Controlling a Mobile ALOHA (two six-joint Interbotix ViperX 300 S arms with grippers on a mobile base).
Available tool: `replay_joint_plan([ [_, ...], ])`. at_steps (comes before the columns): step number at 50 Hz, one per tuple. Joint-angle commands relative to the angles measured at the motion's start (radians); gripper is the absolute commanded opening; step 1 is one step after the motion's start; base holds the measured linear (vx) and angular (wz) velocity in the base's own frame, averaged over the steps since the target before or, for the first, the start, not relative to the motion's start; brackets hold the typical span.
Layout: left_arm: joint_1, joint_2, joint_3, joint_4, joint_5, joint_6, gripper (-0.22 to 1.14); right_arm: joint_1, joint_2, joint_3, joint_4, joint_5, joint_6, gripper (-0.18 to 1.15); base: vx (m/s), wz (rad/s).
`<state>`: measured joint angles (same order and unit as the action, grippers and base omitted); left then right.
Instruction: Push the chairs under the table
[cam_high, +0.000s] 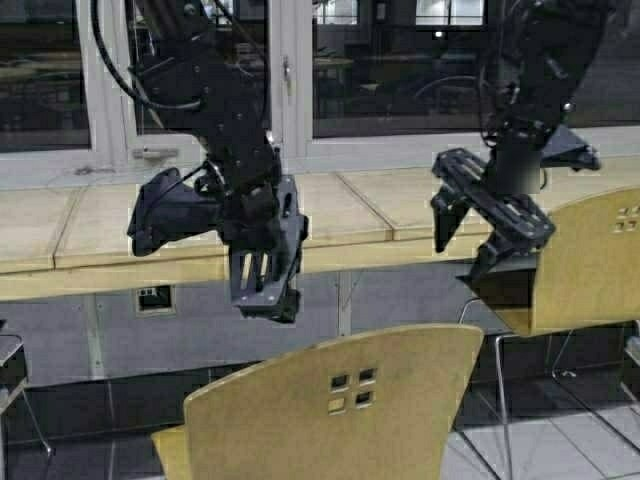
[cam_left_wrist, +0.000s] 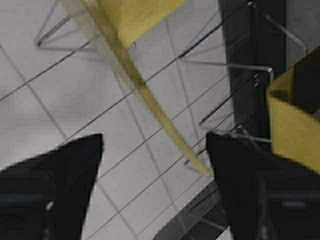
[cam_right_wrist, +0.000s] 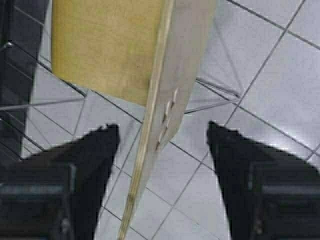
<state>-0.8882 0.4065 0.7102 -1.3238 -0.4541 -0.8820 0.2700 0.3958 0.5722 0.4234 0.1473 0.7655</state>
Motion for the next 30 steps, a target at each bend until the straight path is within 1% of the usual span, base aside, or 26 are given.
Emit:
replay_joint_plan([
  [1,-0.003,-0.011,-0.017,-0.012,-0.026,-0.002,0.95,0.0,0.02,-0.063,0.003,0.014,-0.005,0.9,0.0,0.0],
  [13,-0.012,0.037,-0.031,-0.04,-0.037,-0.032,0.95,0.0,0.101,-0.097,-0.011,0.025,-0.006,0.9,0.0,0.0],
  [23,-0.064,0.077,-0.035,-0.054,-0.04,-0.124,0.95,0.0,0.153,-0.118,-0.034,0.025,-0.006,0.9,0.0,0.01],
  [30,-0.078,0.095,-0.037,-0.06,-0.055,-0.17,0.95,0.0,0.178,-0.137,-0.052,0.025,-0.008,0.9,0.0,0.0],
])
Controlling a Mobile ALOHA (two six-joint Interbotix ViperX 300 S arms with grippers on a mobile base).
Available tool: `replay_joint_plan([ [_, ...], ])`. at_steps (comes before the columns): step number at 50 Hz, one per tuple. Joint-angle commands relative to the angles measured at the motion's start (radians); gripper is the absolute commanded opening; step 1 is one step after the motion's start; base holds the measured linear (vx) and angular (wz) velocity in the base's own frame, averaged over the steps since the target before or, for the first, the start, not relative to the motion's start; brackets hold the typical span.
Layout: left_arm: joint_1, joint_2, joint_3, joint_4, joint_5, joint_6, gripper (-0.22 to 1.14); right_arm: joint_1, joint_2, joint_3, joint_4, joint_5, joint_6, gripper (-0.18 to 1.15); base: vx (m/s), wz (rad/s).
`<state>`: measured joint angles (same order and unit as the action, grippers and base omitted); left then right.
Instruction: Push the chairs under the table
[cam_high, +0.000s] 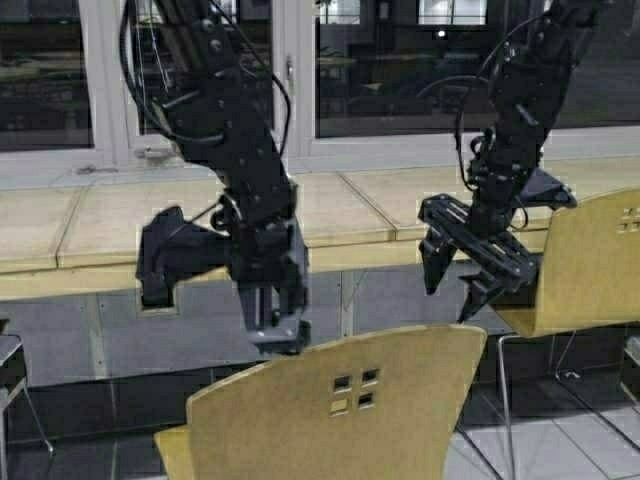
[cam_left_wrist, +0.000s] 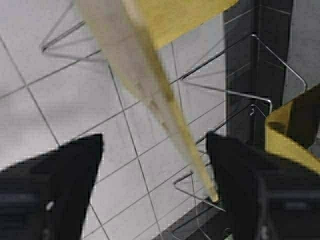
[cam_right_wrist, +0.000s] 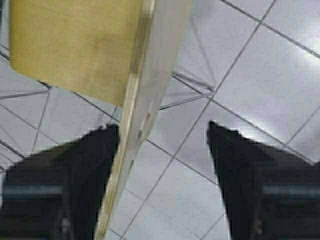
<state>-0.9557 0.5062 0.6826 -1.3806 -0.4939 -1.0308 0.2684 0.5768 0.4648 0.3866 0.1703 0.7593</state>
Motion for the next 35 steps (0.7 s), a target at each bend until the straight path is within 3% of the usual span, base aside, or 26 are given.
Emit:
replay_joint_plan([
  [1,-0.011,-0.003,-0.009,-0.003,-0.017,-0.026,0.95,0.002,0.0,-0.032,-0.018,0.003,0.0,0.9,0.0,0.0],
  [35,-0.003,0.127,-0.084,-0.103,-0.103,-0.048,0.95,-0.006,0.115,-0.155,-0.04,0.023,0.0,0.9,0.0,0.0],
])
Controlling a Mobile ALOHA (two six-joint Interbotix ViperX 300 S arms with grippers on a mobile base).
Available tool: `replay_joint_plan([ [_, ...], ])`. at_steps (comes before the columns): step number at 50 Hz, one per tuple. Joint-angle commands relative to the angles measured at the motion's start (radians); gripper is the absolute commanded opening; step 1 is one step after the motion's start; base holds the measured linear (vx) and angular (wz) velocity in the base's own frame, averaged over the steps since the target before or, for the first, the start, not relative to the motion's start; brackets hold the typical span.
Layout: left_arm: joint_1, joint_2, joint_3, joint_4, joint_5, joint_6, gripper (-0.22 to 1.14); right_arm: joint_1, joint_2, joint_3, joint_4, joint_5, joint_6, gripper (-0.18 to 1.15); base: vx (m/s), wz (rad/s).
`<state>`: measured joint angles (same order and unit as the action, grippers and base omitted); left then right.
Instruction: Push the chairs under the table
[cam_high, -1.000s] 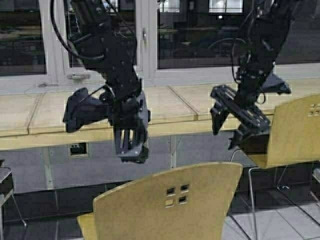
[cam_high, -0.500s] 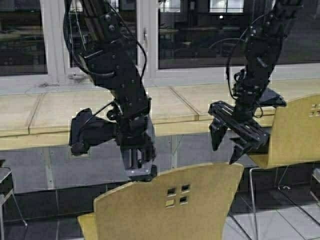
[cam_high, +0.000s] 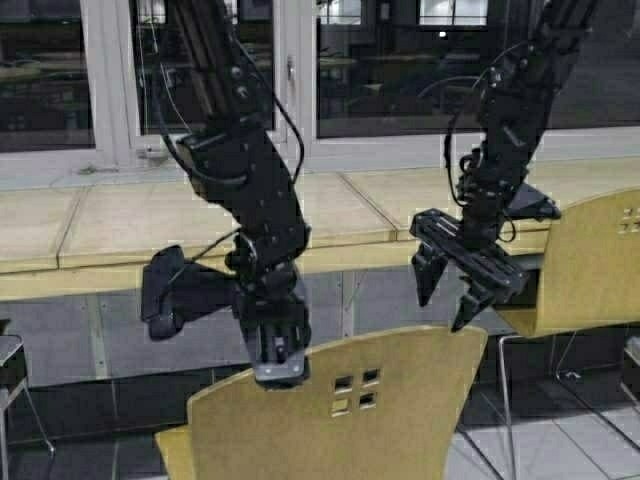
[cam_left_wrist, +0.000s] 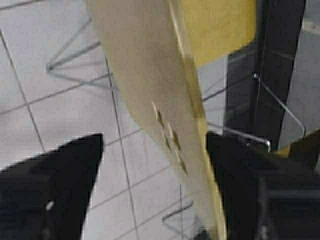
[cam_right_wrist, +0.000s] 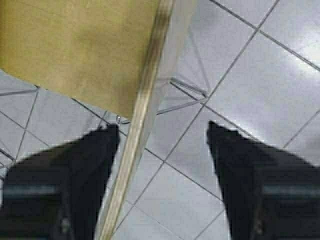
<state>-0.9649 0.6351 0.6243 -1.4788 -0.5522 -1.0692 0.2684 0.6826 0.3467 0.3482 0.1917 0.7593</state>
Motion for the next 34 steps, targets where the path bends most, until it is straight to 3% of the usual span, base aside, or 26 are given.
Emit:
replay_joint_plan([
  [1,0.008,0.003,-0.029,-0.005,-0.051,-0.012,0.95,-0.008,0.018,-0.043,-0.002,0.006,0.0,0.9,0.0,0.0],
  [13,0.071,0.044,-0.061,0.08,-0.032,-0.014,0.95,-0.014,0.083,-0.106,-0.002,0.011,0.0,0.9,0.0,0.0],
  [34,0.098,0.163,-0.16,0.084,0.021,-0.015,0.95,-0.02,0.19,-0.202,0.0,0.034,0.0,0.9,0.0,0.0],
])
